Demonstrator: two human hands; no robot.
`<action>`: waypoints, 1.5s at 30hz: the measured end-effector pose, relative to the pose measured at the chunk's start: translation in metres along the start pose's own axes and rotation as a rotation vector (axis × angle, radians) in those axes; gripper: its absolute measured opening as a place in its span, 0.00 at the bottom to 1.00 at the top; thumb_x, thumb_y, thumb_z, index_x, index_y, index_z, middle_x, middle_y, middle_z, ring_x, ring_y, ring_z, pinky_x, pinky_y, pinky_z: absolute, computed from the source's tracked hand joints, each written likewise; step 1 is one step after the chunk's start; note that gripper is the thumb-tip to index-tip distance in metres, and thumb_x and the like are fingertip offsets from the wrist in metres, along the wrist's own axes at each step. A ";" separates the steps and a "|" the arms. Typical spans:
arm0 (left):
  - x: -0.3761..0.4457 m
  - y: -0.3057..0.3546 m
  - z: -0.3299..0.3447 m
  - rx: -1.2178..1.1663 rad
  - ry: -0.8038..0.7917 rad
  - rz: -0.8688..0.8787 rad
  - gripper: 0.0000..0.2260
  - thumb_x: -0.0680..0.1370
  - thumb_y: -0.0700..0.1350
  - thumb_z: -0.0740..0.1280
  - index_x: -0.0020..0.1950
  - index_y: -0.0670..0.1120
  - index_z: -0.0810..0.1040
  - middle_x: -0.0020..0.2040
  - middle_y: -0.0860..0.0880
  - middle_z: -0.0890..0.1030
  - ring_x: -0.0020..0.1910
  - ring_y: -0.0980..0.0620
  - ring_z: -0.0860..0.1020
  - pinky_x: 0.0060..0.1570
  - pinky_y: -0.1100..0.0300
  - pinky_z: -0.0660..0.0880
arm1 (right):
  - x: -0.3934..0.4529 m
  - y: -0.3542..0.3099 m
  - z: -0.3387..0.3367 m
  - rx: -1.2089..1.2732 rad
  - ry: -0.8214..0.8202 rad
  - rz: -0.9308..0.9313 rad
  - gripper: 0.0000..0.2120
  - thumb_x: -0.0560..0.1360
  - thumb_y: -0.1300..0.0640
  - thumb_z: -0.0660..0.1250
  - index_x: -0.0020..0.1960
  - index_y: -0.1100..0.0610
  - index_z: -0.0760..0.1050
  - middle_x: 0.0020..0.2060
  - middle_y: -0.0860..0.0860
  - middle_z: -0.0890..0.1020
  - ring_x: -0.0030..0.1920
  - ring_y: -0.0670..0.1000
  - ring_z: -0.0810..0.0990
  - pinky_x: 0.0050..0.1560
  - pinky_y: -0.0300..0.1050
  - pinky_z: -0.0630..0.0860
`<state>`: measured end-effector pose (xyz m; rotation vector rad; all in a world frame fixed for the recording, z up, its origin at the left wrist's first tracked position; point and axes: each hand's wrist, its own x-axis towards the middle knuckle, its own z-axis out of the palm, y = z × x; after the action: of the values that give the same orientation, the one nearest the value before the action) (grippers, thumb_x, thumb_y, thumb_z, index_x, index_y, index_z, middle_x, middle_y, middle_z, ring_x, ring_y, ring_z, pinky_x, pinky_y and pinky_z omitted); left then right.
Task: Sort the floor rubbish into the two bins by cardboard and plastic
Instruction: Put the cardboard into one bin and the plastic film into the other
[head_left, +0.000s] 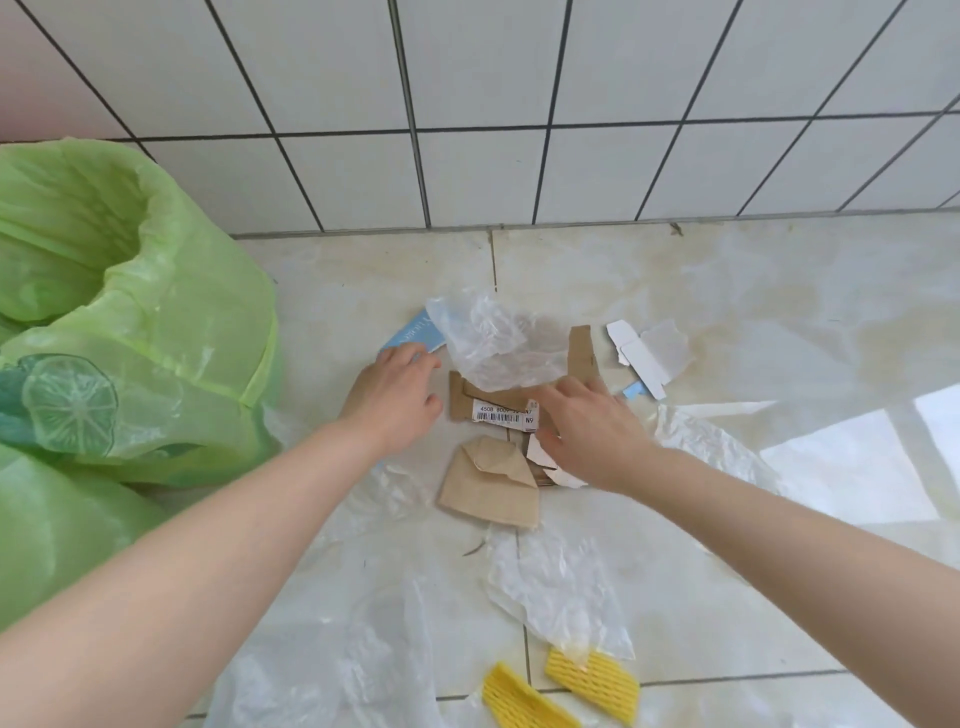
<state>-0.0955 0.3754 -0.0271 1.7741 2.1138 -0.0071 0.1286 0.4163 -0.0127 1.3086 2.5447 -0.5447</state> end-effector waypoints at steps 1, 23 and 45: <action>0.008 0.000 -0.001 0.002 -0.032 -0.008 0.25 0.77 0.46 0.61 0.73 0.47 0.63 0.76 0.46 0.60 0.73 0.45 0.59 0.69 0.51 0.63 | 0.012 0.000 -0.004 0.023 0.001 -0.008 0.21 0.77 0.52 0.58 0.70 0.49 0.63 0.61 0.52 0.74 0.59 0.60 0.69 0.57 0.54 0.72; 0.006 -0.020 0.017 -0.203 0.100 -0.067 0.17 0.72 0.40 0.71 0.60 0.43 0.73 0.57 0.47 0.72 0.58 0.46 0.70 0.55 0.58 0.69 | 0.060 -0.010 -0.008 -0.180 -0.050 0.045 0.26 0.78 0.43 0.59 0.69 0.55 0.59 0.62 0.57 0.67 0.61 0.61 0.69 0.58 0.55 0.70; -0.023 -0.053 -0.025 -0.782 0.247 -0.368 0.06 0.75 0.39 0.69 0.51 0.43 0.76 0.45 0.45 0.79 0.43 0.46 0.77 0.37 0.61 0.72 | 0.060 0.000 -0.028 -0.501 -0.201 -0.174 0.37 0.71 0.62 0.65 0.74 0.46 0.51 0.76 0.45 0.49 0.73 0.63 0.50 0.62 0.53 0.67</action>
<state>-0.1499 0.3488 -0.0098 0.9555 2.1386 0.8510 0.0928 0.4721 -0.0095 0.8204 2.4176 -0.0479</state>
